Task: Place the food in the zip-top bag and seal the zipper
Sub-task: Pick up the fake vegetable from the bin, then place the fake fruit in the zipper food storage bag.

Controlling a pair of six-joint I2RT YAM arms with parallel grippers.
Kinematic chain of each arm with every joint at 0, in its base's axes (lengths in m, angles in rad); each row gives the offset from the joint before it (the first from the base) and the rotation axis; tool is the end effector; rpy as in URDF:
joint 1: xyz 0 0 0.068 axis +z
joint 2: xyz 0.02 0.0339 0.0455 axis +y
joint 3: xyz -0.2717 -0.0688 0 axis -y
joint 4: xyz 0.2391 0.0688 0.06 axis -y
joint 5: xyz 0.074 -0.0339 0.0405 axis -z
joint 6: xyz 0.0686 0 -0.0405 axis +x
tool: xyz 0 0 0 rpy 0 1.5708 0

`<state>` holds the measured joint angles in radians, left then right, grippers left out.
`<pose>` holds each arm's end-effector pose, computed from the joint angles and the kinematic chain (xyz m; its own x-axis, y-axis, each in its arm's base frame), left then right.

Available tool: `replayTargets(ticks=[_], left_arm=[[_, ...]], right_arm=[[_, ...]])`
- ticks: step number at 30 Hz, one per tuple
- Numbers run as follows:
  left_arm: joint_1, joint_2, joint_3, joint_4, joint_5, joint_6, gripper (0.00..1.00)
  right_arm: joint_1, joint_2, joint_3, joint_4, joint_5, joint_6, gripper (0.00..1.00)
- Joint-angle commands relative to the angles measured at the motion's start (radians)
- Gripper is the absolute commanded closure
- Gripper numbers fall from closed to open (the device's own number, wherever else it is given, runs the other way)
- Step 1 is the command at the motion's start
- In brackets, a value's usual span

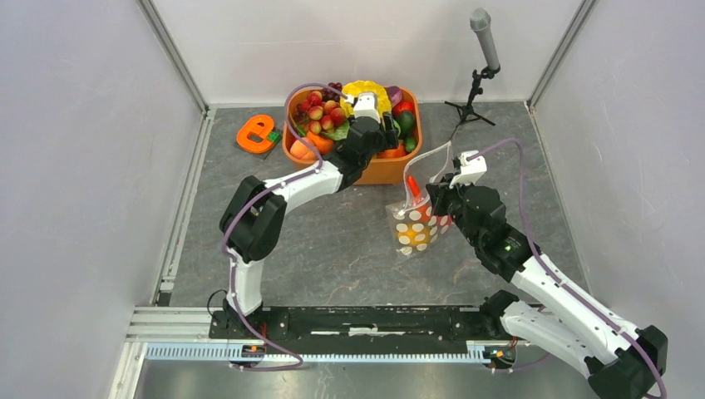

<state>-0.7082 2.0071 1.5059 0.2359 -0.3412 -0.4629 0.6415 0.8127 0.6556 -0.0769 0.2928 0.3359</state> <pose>0.4001 -0.3124 0.2611 -0.3424 -0.2608 -0.9026 0.2401 0.9045 -0.3524 0.1838 0.1126 0.3003 -0.2901 0.1772 -0.9404 -0.2673 0.9286 0.2575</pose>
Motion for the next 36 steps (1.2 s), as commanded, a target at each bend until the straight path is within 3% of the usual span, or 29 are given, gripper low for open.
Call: replayTargets(ticks=[1, 8, 18, 29, 36], left_arm=[[-0.008, -0.123, -0.112, 0.096, 0.041, 0.035, 0.52], [-0.008, -0.285, -0.235, 0.125, 0.094, 0.040, 0.54], [-0.007, -0.395, -0.349, 0.147, 0.221, 0.025, 0.56], [-0.008, -0.551, -0.428, 0.230, 0.452, 0.026, 0.56], [-0.011, -0.532, -0.397, 0.218, 0.678, 0.032, 0.56]], right_arm=[[0.004, -0.001, -0.002, 0.017, 0.003, 0.007, 0.99], [0.004, 0.016, -0.004, 0.044, -0.018, 0.018, 0.99], [0.004, 0.038, -0.002, 0.055, -0.032, 0.023, 1.00], [0.004, 0.049, 0.003, 0.061, -0.036, 0.028, 1.00], [0.004, 0.028, 0.006, 0.068, -0.036, 0.046, 1.00]])
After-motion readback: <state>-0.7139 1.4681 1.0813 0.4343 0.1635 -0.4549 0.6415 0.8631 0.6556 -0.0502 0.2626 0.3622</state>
